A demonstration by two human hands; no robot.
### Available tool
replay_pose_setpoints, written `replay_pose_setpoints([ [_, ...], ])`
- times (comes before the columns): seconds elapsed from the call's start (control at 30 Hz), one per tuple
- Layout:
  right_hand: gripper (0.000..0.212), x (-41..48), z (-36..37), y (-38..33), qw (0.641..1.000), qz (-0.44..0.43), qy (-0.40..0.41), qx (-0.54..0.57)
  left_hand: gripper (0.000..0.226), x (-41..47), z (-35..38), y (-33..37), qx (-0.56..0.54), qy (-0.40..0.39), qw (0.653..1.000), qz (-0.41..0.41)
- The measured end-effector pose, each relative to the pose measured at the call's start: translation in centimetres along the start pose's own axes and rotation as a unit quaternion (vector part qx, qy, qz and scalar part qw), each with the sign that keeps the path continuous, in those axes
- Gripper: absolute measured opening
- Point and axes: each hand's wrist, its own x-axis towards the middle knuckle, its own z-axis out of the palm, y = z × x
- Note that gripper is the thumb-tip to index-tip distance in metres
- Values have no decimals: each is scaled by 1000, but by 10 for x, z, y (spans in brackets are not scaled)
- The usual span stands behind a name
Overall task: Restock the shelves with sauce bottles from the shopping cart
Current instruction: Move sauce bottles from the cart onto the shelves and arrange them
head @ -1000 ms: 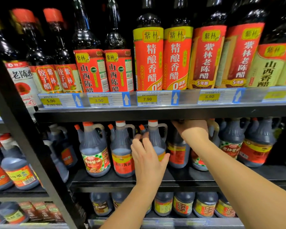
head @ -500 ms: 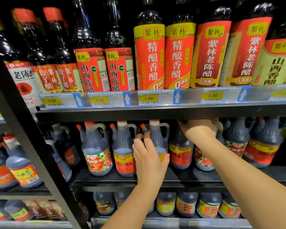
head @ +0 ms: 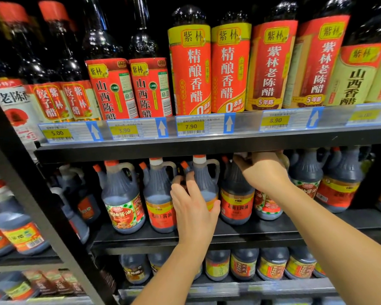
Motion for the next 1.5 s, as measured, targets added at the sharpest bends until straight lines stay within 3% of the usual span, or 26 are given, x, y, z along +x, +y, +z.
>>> replay_pose_setpoints([
  [0.17,27,-7,2,9,996,-26,6,89,86,-1,-2,0,5,-19,1000,-4],
  [0.53,33,-7,5,17,996,-75,19,47,78,-1,-4,-1,11,-21,1000,1],
  [1.0,19,-8,10,24,991,-106,46,63,77,-3,-3,-3,-3,-17,1000,3],
  [1.17,38,-15,8,37,987,-102,105,70,80,-9,-2,2,-26,-16,1000,-3],
  [1.3,44,-17,0,55,980,-56,182,51,76,-16,3,20,-42,31,997,58],
  [1.5,44,-7,-13,73,983,-9,179,44,79,-20,19,61,-86,-7,993,77],
])
